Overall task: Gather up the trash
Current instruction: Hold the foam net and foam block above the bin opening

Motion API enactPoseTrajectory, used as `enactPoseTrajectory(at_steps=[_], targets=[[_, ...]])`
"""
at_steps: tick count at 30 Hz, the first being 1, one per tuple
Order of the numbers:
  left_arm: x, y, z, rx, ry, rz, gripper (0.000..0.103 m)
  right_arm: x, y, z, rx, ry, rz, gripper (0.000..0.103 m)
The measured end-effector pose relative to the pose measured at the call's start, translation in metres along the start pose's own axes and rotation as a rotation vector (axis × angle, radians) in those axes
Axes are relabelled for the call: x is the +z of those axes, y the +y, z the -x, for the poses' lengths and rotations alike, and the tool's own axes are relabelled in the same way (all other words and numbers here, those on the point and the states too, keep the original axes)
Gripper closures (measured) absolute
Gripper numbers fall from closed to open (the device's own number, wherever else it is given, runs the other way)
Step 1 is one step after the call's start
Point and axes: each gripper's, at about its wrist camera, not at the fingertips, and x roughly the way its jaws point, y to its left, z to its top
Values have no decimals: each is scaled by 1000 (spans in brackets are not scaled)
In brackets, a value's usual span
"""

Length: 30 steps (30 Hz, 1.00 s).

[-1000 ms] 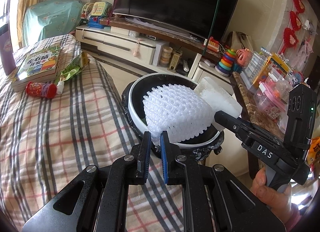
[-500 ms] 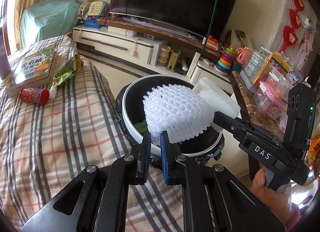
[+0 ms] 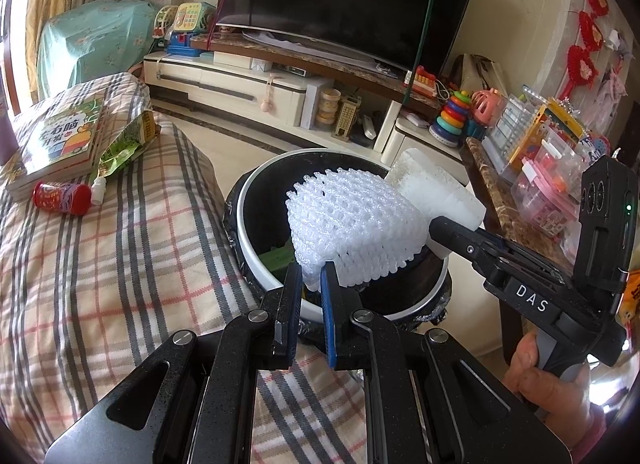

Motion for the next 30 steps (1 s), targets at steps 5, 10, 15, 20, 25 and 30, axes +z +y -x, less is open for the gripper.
enactPoseTrajectory(at_steps=[5,10,15,20,25,30], targets=[[2,-3,-3,1,0,-6,94,3,-5,0,-3,4,5,71],[2,-4,-5,4,4,-9,94,6,-7,-2,-6,9,11,71],[2,-4,-8,6,9,-9,94,8,-4,-5,-12,19,17,71],[3,-4,-9,7,10,-12,94,8,-4,-9,-14,31,16,71],[4,-5,-11,8,10,-13,94,10,-2,-11,-17,34,22,71],[6,-5,-11,9,12,-13,94,10,-2,-13,-20,41,23,71]])
